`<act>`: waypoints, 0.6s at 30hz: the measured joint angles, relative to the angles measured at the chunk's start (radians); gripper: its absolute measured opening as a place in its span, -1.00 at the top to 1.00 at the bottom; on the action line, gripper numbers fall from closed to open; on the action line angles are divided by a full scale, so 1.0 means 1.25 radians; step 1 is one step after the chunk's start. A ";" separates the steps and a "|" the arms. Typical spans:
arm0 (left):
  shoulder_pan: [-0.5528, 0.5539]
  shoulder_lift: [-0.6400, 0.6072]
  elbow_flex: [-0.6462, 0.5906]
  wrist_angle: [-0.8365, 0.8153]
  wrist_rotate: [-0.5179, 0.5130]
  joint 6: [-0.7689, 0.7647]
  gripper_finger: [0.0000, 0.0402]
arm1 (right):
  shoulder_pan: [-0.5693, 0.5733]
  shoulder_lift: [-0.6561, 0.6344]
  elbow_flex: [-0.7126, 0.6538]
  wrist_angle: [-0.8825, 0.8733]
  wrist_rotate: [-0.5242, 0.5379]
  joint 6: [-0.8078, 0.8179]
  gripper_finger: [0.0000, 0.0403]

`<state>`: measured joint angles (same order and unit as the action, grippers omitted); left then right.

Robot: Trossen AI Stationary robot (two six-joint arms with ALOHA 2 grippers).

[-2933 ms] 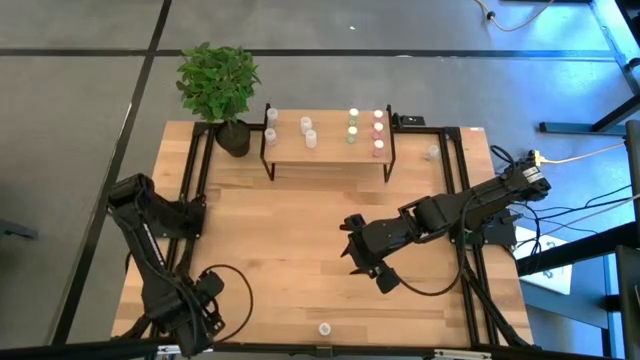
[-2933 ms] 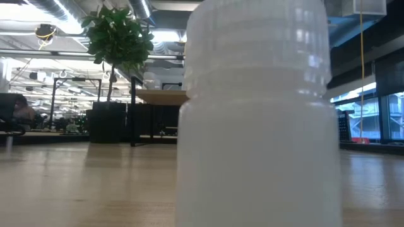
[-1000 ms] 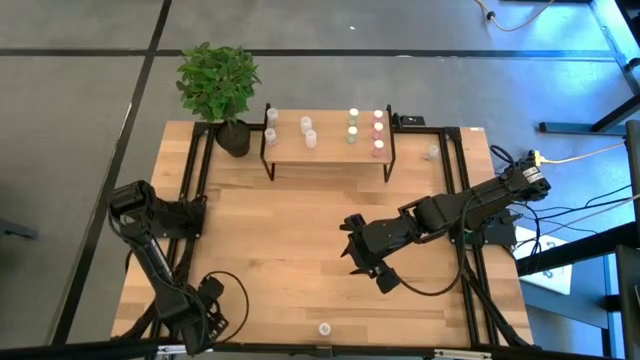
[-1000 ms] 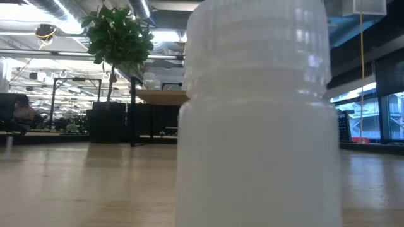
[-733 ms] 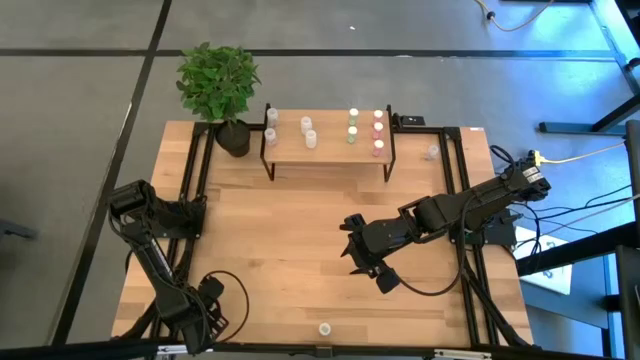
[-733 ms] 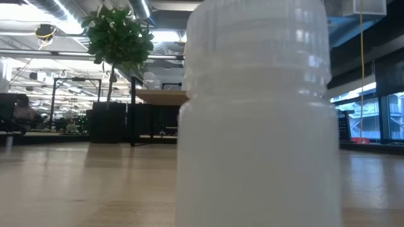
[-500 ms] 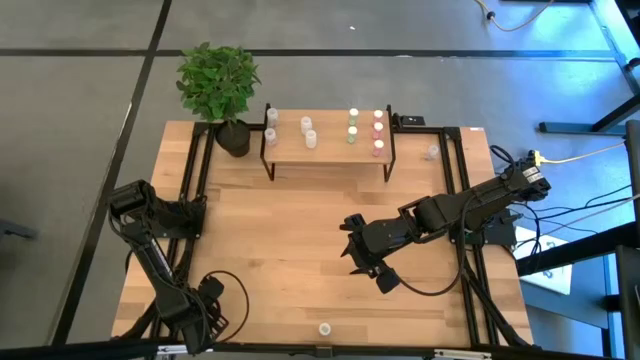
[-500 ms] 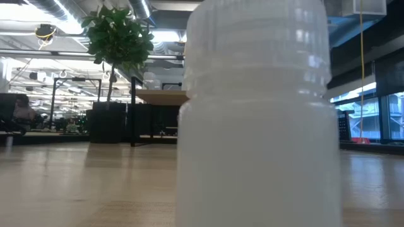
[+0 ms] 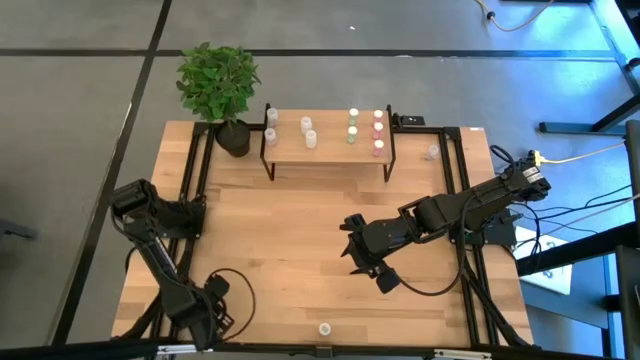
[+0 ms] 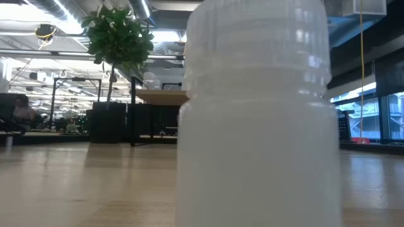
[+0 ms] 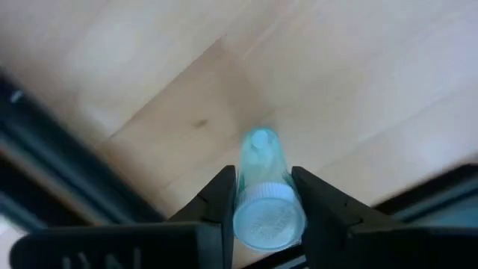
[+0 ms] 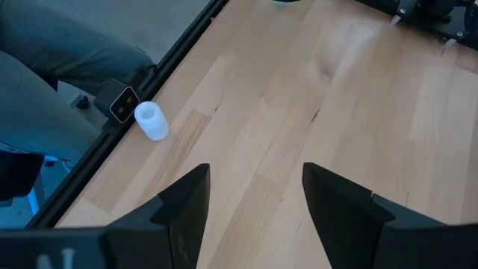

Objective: Pick and place medicine bottles onto shelf by color
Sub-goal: Put the green pill bottle on the shelf aligned with the other green pill bottles

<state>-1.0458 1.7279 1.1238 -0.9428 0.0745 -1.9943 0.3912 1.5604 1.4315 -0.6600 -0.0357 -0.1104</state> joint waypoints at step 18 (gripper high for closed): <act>0.358 0.000 0.177 -0.154 -0.095 0.658 0.52 | 0.000 -0.001 0.000 -0.095 0.243 0.047 -0.08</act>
<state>-0.5989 1.7275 1.3448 -1.1348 -0.0440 -1.1718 0.3912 1.5590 1.4315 -0.7787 0.2684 -0.0519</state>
